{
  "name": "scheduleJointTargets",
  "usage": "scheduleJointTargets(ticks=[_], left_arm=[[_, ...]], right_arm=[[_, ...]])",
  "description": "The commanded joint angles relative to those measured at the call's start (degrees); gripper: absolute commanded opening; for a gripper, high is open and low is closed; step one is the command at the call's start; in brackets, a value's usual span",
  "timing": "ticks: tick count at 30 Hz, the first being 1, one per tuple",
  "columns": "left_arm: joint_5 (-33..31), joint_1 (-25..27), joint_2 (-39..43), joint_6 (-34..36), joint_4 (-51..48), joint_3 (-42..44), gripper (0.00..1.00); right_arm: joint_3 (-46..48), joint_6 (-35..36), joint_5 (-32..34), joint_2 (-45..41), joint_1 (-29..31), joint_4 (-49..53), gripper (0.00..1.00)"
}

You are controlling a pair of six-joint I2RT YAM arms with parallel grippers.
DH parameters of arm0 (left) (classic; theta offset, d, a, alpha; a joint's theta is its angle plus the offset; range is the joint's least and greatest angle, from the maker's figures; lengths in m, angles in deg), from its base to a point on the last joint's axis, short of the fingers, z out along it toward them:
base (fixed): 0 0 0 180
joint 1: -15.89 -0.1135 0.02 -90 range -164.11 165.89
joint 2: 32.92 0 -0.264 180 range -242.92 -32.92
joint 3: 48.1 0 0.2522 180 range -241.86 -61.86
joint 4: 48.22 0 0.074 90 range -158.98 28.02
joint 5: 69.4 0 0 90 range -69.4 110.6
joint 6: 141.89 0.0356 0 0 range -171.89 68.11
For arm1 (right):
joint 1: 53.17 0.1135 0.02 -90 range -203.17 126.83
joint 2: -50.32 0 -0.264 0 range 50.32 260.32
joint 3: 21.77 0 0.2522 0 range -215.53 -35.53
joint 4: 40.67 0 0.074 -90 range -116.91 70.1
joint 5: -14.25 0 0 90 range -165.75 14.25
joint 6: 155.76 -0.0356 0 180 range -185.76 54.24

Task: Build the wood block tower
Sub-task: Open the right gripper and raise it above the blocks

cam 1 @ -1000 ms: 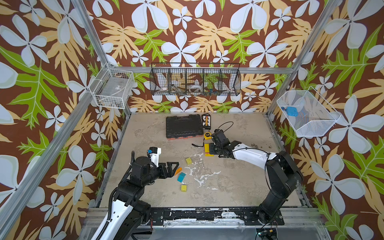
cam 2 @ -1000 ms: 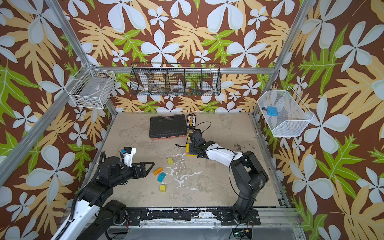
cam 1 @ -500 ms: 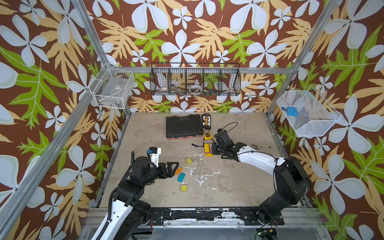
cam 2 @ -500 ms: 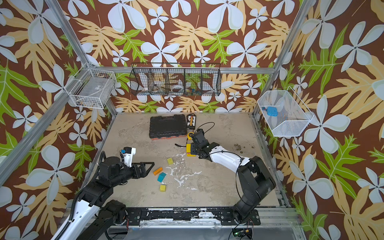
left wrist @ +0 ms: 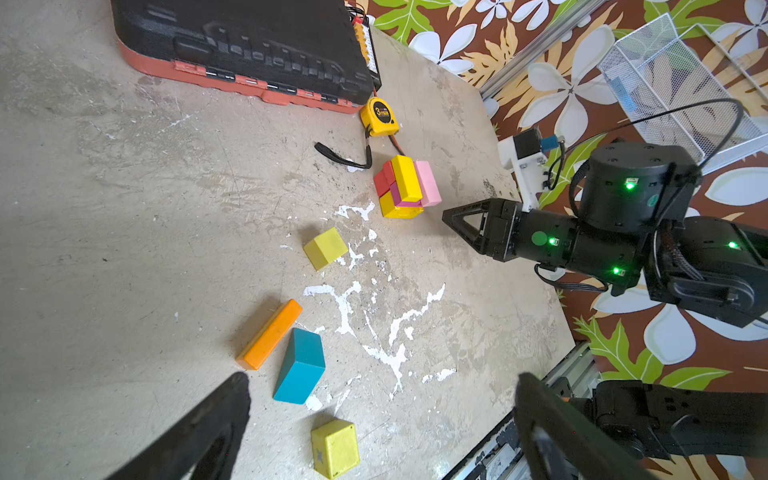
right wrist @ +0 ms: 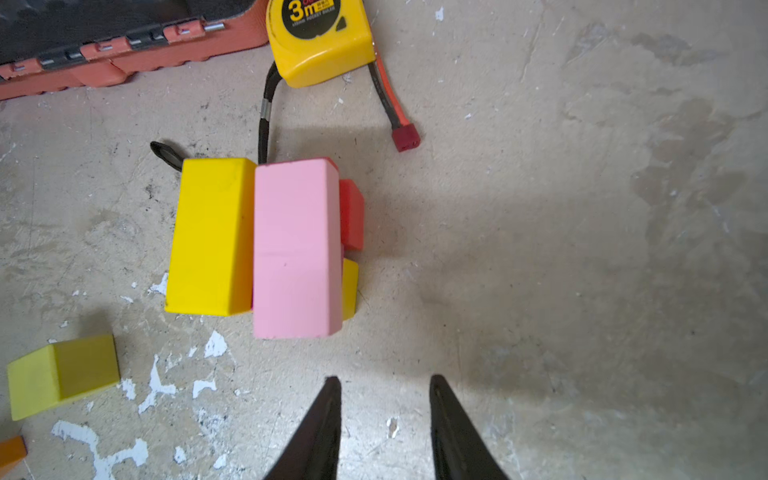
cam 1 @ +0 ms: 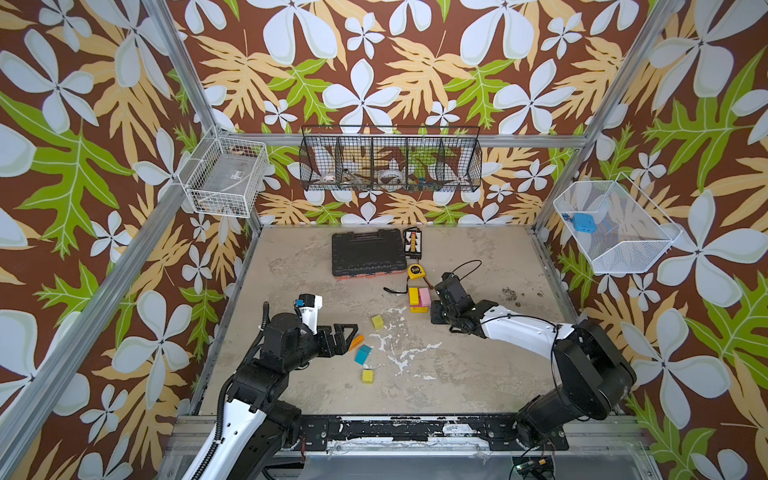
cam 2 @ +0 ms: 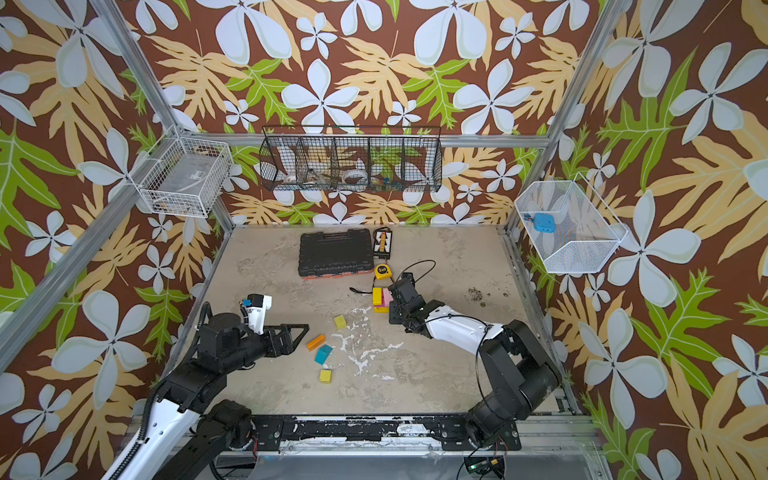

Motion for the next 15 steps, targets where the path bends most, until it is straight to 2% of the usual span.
scheduleJointTargets(ticks=[1,15], left_arm=[[0.13,0.03,0.0,0.23,1.52,0.17,1.0],[0.15,0.01,0.12,0.27,1.53,0.17,1.0]], right_arm=[[-0.65,-0.29,-0.64,0.22,0.01,-1.28,0.37],[-3.37,-0.34,-2.64,2.97,0.02,-1.72,0.35]])
